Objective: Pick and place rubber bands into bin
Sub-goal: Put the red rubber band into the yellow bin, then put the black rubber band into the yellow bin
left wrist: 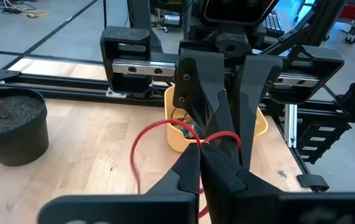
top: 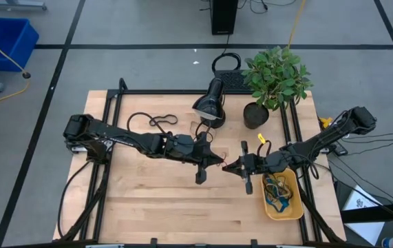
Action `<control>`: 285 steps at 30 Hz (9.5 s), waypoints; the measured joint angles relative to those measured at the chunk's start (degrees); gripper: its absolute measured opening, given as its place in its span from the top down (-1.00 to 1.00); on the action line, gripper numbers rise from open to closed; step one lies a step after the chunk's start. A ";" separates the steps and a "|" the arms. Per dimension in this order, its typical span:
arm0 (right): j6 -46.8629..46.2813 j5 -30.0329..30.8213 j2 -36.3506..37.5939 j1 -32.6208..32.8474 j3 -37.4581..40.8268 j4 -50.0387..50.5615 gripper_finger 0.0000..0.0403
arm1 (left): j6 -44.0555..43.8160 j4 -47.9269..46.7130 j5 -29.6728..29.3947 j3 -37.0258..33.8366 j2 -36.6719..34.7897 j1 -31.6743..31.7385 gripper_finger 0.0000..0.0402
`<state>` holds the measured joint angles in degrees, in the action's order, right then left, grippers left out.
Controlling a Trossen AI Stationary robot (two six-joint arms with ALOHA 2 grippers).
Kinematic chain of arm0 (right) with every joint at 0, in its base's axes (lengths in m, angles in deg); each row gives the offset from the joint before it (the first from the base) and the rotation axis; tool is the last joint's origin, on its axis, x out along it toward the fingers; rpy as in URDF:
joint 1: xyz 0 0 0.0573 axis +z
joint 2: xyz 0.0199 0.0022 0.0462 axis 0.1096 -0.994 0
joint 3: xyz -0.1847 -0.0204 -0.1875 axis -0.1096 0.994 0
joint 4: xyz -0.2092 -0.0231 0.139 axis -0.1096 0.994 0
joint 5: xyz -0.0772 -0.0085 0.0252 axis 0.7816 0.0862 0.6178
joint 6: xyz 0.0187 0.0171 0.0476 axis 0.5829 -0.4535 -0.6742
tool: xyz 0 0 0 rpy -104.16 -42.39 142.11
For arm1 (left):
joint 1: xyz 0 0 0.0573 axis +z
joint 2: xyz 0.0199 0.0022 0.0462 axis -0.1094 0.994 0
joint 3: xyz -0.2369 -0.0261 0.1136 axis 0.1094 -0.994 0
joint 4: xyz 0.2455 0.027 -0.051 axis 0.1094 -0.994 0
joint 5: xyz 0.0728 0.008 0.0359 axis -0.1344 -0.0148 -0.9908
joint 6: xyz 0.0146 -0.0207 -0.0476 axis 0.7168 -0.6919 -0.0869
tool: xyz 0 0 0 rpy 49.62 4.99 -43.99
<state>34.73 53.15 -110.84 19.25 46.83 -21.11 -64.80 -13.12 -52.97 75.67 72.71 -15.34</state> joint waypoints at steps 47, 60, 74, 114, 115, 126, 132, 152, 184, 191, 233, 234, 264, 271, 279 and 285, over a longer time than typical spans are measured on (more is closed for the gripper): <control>-51.79 -19.23 20.60 15.74 -18.10 71.16 1.00 | -12.33 -36.93 1.40 0.02 0.00 2.82 -0.13; -70.91 -22.49 12.75 30.36 -17.46 70.31 1.00 | -12.40 -36.83 1.33 0.02 0.00 5.03 -0.13; -73.80 -21.34 10.67 32.51 -6.18 70.20 1.00 | -12.08 -34.01 1.33 0.02 0.00 5.03 -0.13; -76.32 -17.42 16.70 29.55 4.98 70.29 0.09 | -13.23 -32.59 1.33 0.02 0.00 5.03 -0.13; -76.32 -16.93 17.25 29.55 4.96 70.30 0.08 | -12.82 -32.54 1.33 0.02 0.00 5.03 -0.13; -64.45 1.63 23.00 29.53 -0.28 69.26 0.09 | -11.40 -32.94 1.16 0.02 0.00 5.03 -0.13; -51.58 12.87 26.70 29.53 -1.73 61.99 0.10 | -8.98 -40.75 -5.17 0.02 0.00 5.25 -0.13; -33.40 28.85 30.69 26.50 -1.77 50.99 0.09 | -19.25 -72.86 -13.61 0.02 -0.02 18.98 -0.13; -34.21 28.74 30.67 12.56 -1.75 50.99 0.10 | 18.90 -43.96 0.50 -14.64 -0.04 45.49 -0.13; -33.44 28.59 30.67 9.30 -1.75 51.01 0.11 | 22.04 -41.00 0.49 -18.57 -0.04 46.99 -0.13; -28.47 23.95 30.67 6.29 -1.73 50.99 0.14 | 13.16 -49.21 0.02 -21.99 -9.06 44.78 0.97; -28.48 23.77 30.64 6.29 -1.73 51.01 0.14 | 12.15 -50.54 0.00 -21.99 -11.11 44.32 0.97; -19.97 14.66 27.52 6.29 -1.53 45.55 0.16 | -27.86 -5.03 5.29 -21.85 -19.78 -5.82 0.97; -6.97 8.09 23.67 6.30 3.65 23.99 0.17 | -21.61 10.56 0.05 -21.88 -12.29 -8.17 0.98; 1.20 7.54 18.49 6.27 11.44 -3.69 0.18 | -14.77 23.51 -3.25 -21.90 -7.14 -7.31 0.98; 5.34 7.54 13.56 6.27 16.85 -22.61 0.19 | -9.78 26.89 -6.74 -21.90 -6.43 -7.04 0.97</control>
<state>40.06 60.69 -97.27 25.52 63.69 -43.72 -74.59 13.77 -59.72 53.77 66.28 -22.38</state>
